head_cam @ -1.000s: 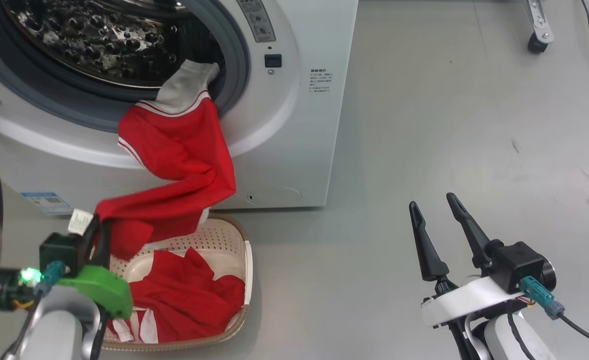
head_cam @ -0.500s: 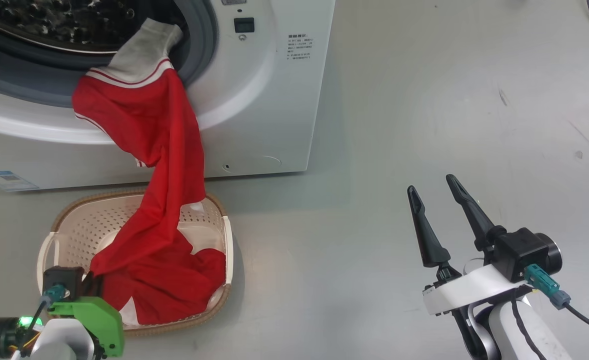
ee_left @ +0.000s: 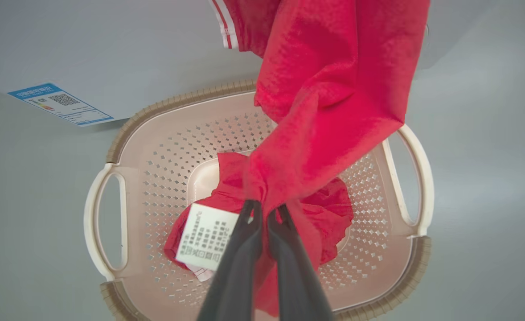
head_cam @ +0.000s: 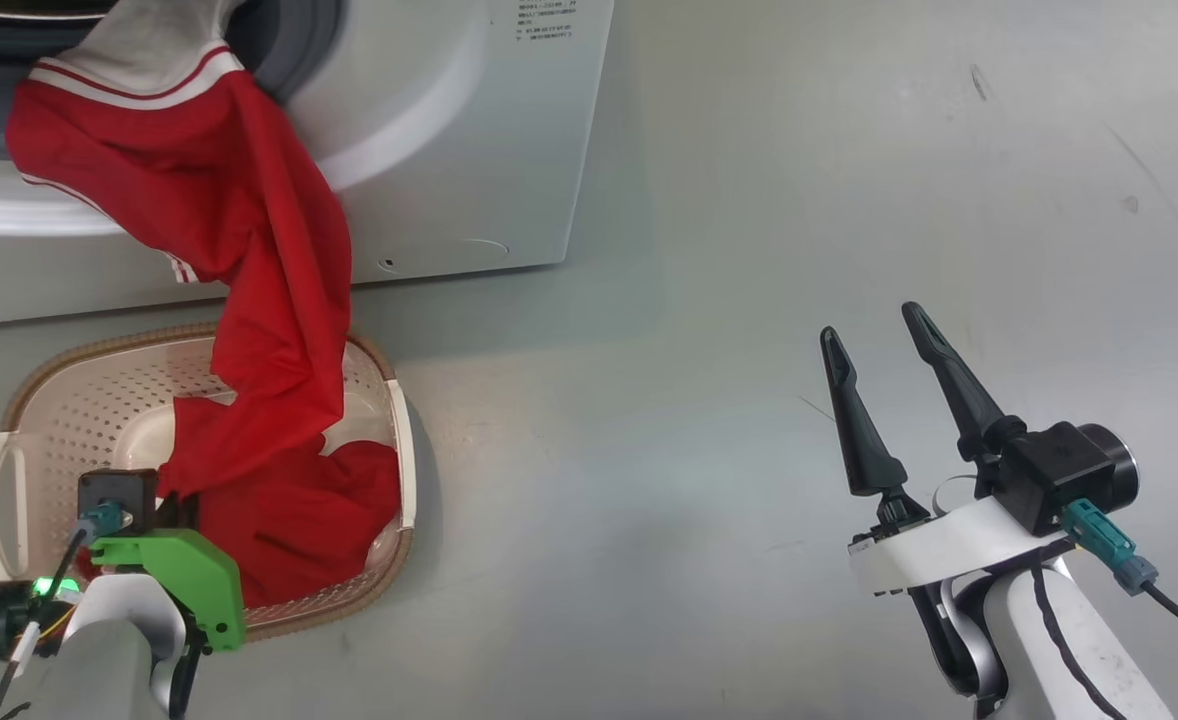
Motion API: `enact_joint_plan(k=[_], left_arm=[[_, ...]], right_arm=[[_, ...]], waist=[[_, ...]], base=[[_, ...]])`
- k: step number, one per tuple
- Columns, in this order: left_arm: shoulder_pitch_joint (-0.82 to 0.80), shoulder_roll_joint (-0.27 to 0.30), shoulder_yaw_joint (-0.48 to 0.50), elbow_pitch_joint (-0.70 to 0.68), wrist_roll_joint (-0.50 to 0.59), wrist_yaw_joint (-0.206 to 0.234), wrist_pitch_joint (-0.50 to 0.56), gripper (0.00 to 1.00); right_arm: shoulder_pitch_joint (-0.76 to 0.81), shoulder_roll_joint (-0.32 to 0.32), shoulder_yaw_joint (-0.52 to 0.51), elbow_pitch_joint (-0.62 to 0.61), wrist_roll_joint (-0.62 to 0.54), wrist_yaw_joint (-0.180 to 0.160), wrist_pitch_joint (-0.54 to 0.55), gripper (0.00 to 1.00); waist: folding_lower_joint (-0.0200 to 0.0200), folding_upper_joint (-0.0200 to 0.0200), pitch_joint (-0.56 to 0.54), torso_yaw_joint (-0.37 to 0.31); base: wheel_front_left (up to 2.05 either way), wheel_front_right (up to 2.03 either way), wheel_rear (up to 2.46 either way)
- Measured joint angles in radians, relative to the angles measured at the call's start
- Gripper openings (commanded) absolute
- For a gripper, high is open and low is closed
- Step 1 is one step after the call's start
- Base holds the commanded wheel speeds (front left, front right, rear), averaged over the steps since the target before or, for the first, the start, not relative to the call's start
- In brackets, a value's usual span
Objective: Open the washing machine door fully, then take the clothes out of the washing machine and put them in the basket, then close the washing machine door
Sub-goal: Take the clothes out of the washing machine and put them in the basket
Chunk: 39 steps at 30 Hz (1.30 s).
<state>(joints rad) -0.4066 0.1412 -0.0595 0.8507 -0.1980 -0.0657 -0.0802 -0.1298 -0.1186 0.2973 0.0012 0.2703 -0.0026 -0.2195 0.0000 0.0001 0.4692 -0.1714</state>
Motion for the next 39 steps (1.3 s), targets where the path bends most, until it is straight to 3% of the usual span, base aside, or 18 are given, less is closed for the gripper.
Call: enact_joint_plan(k=[7, 8, 9, 10, 11, 26, 39], left_arm=[[-0.04, 0.0, 0.001, 0.053, 0.0, 0.007, -0.018, 0.0], [-0.047, 0.0, 0.001, 0.059, 0.0, 0.008, -0.02, 0.17], [-0.053, -0.001, 0.0, 0.067, 0.0, 0.008, -0.024, 0.49], [-0.057, -0.002, 0.0, 0.074, 0.0, 0.008, -0.028, 0.89], [-0.059, -0.003, 0.0, 0.081, 0.0, 0.008, -0.029, 1.0], [-0.084, -0.03, -0.02, 0.138, 0.004, -0.002, -0.142, 1.0], [-0.085, -0.052, -0.039, 0.077, 0.005, -0.027, -0.169, 1.0]], right_arm=[[-0.01, 0.001, -0.006, -0.001, 0.0, -0.004, 0.0, 1.0], [-0.01, 0.001, -0.005, -0.001, 0.0, -0.009, 0.0, 1.0], [-0.01, 0.002, -0.005, 0.0, 0.0, -0.009, 0.0, 1.0], [-0.011, 0.002, -0.005, 0.0, 0.0, -0.009, 0.0, 1.0], [-0.011, 0.003, -0.005, 0.001, 0.0, -0.009, 0.0, 1.0], [-0.023, 0.006, -0.005, 0.047, 0.0, -0.009, -0.008, 1.0], [-0.008, 0.006, -0.027, 0.095, 0.004, -0.008, -0.016, 1.0]], waist=[[0.0, 0.0, 0.04, -0.019], [0.0, 0.0, 0.042, -0.02], [0.0, 0.0, 0.044, -0.02], [0.0, 0.0, 0.045, -0.019], [0.0, 0.0, 0.045, -0.019], [0.0, 0.0, -0.016, 0.006], [0.0, 0.0, -0.148, 0.048]], base=[[0.0, 0.0, 0.0], [0.0, 0.0, 0.0], [0.0, 0.0, 0.0], [0.0, 0.0, 0.0], [0.0, 0.0, 0.0], [0.0, 0.0, 0.0], [0.0, 0.0, 0.0]])
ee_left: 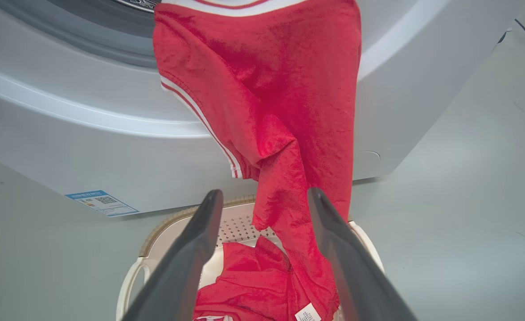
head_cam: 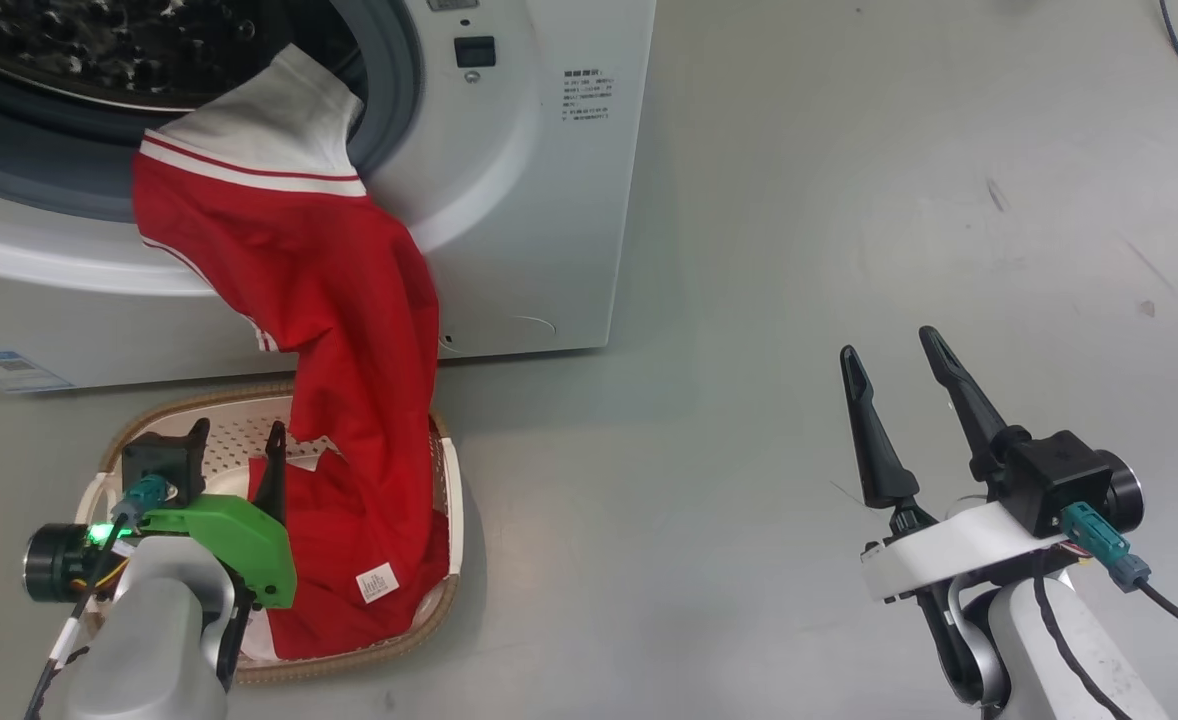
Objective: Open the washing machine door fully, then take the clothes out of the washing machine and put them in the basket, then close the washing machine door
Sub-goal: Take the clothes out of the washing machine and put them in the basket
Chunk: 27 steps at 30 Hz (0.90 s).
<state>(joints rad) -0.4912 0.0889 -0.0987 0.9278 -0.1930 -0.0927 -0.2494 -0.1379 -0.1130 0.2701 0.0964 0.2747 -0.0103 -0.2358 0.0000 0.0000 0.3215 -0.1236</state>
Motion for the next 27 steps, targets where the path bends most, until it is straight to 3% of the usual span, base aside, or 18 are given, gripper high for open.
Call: enact_joint_plan(k=[16, 27], left_arm=[[0.09, -0.023, -0.004, -0.259, 0.002, -0.011, -0.002, 1.0], [0.164, -0.03, -0.006, -0.366, 0.002, -0.015, -0.002, 1.0]], right_arm=[[0.063, 0.0, -0.031, 0.008, 0.033, -0.001, -0.007, 1.0], [0.071, 0.002, -0.017, -0.006, 0.033, 0.0, -0.007, 1.0]], waist=[[0.0, 0.0, -0.146, 0.09], [0.0, 0.0, -0.171, 0.114]], base=[[0.0, 0.0, 0.0], [0.0, 0.0, 0.0]])
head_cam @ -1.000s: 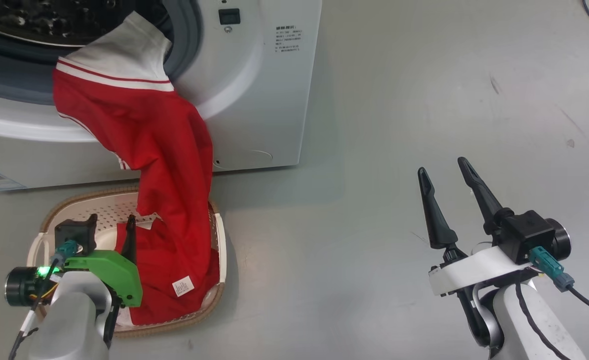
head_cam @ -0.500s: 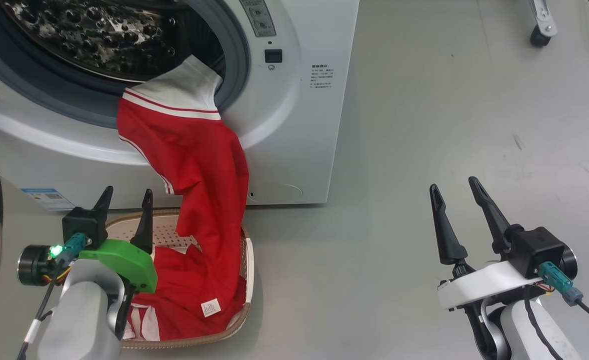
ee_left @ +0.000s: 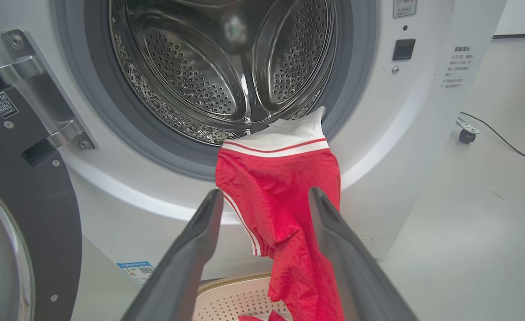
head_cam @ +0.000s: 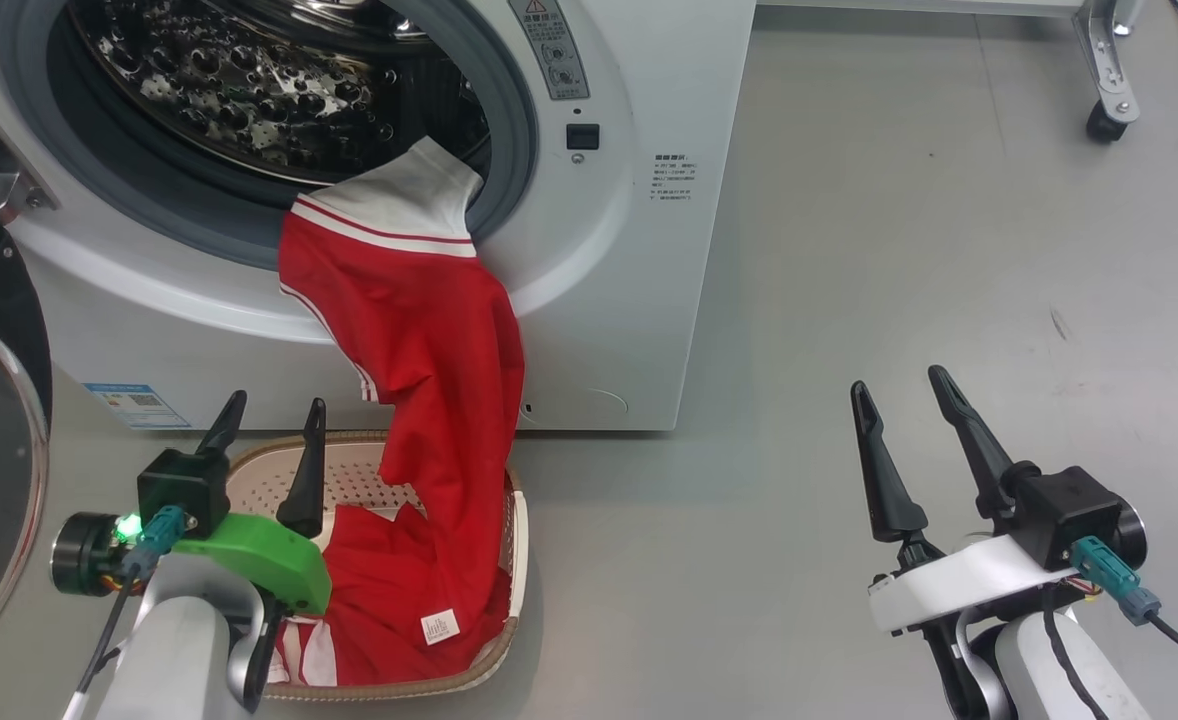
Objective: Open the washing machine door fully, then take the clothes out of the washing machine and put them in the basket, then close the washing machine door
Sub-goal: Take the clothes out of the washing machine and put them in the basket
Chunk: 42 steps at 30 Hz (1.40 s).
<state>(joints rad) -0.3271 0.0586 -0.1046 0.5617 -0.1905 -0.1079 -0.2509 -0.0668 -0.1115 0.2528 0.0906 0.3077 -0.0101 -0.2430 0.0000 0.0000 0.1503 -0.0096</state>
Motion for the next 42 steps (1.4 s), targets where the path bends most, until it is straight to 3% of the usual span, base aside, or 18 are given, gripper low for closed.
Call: enact_joint_plan(k=[17, 24, 42], left_arm=[[-0.006, 0.041, 0.019, -0.056, 0.002, -0.004, 0.008, 1.0], [-0.146, 0.055, 0.068, -0.057, -0.053, -0.005, 0.11, 1.0], [-0.441, 0.177, 0.088, 0.05, -0.072, -0.009, 0.388, 1.0]], right_arm=[[-0.001, 0.015, 0.035, -0.038, 0.0, 0.008, 0.0, 1.0], [-0.014, 0.023, 0.057, -0.051, 0.0, 0.009, 0.0, 1.0], [-0.085, 0.045, 0.085, -0.047, 0.0, 0.018, 0.0, 1.0]], waist=[[0.0, 0.0, 0.103, -0.06], [0.0, 0.0, 0.182, -0.11], [0.0, 0.0, 0.332, -0.249]], base=[[0.0, 0.0, 0.0], [0.0, 0.0, 0.0], [0.0, 0.0, 0.0]])
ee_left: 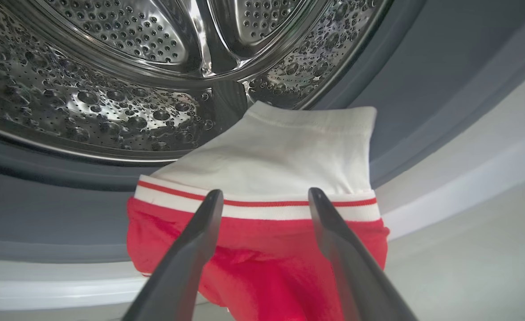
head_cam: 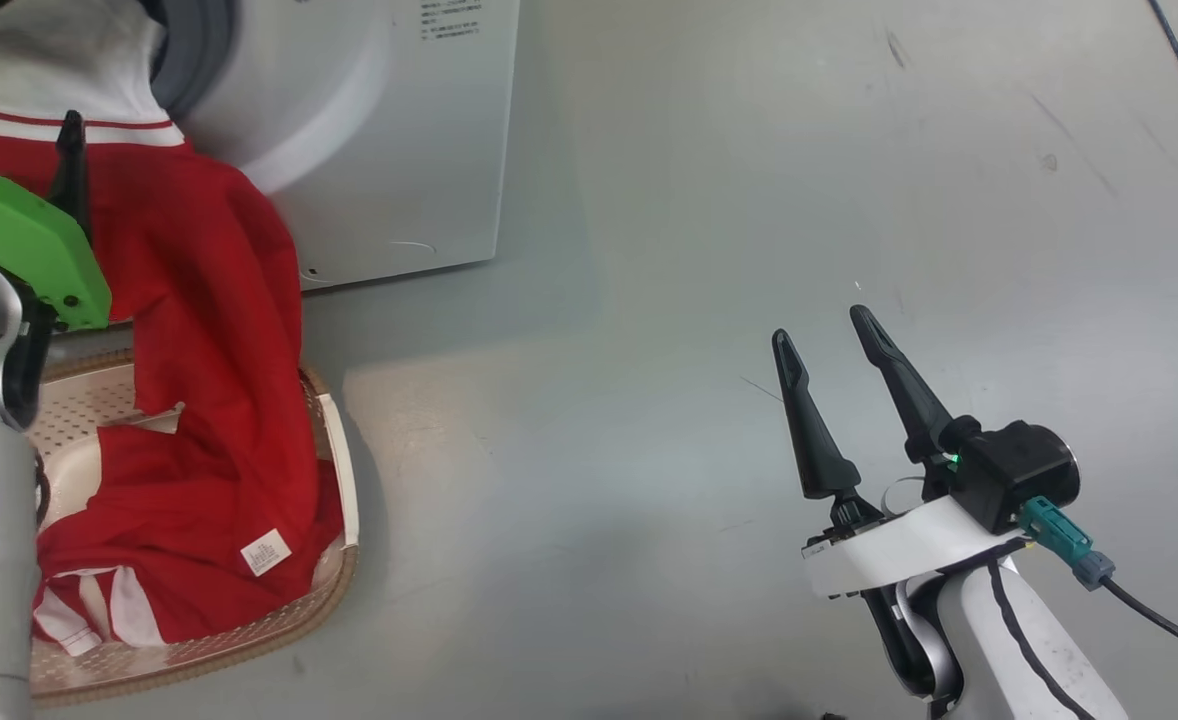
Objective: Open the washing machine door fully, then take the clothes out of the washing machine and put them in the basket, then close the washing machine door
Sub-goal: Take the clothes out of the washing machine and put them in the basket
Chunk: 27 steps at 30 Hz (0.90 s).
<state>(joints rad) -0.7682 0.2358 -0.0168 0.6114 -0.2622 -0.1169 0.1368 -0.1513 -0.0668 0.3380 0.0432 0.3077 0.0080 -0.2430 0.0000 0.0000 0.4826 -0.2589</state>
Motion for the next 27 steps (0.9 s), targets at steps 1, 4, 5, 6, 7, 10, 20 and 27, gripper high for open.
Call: enact_joint_plan(k=[1, 4, 5, 6, 7, 10, 20, 27], left_arm=[[-0.012, 0.002, 0.002, 0.008, -0.001, 0.0, 0.013, 1.0], [-0.046, 0.025, 0.0, 0.03, 0.008, 0.0, 0.043, 1.0], [-0.058, 0.037, 0.004, 0.037, 0.009, 0.0, 0.049, 1.0], [-0.07, 0.047, 0.008, 0.045, 0.009, 0.0, 0.058, 1.0], [-0.081, 0.055, 0.009, 0.053, 0.009, 0.0, 0.068, 1.0], [-0.109, 0.064, 0.009, 0.077, 0.012, 0.0, 0.098, 1.0], [-0.185, 0.073, 0.008, 0.157, 0.02, 0.015, 0.162, 1.0], [-0.213, 0.081, 0.006, 0.199, 0.037, 0.025, 0.185, 1.0]], right_arm=[[-0.005, 0.001, 0.002, 0.002, 0.0, 0.0, 0.0, 1.0], [-0.014, 0.004, 0.01, 0.005, 0.0, 0.001, 0.0, 1.0], [-0.015, 0.004, 0.013, 0.008, 0.0, 0.001, 0.0, 1.0], [-0.017, 0.005, 0.015, 0.009, 0.0, 0.001, 0.0, 1.0], [-0.02, 0.006, 0.016, 0.011, 0.0, 0.001, 0.0, 1.0], [-0.026, 0.006, 0.016, 0.013, 0.005, 0.001, 0.0, 1.0], [-0.034, 0.01, 0.021, 0.032, 0.007, 0.001, -0.002, 1.0], [-0.047, 0.011, 0.027, 0.04, 0.007, 0.001, -0.002, 1.0]], waist=[[0.0, 0.0, 0.007, -0.008], [0.0, 0.0, 0.027, -0.03], [0.0, 0.0, 0.033, -0.038], [0.0, 0.0, 0.039, -0.045], [0.0, 0.0, 0.044, -0.052], [0.0, 0.0, 0.061, -0.069], [0.0, 0.0, 0.088, -0.1], [0.0, 0.0, 0.09, -0.099]], base=[[0.0, 0.0, 0.0], [0.0, 0.0, 0.0], [0.0, 0.0, 0.0], [0.0, 0.0, 0.0], [0.0, 0.0, 0.0], [0.0, 0.0, 0.0], [0.0, 0.0, 0.0], [0.0, 0.0, 0.0]])
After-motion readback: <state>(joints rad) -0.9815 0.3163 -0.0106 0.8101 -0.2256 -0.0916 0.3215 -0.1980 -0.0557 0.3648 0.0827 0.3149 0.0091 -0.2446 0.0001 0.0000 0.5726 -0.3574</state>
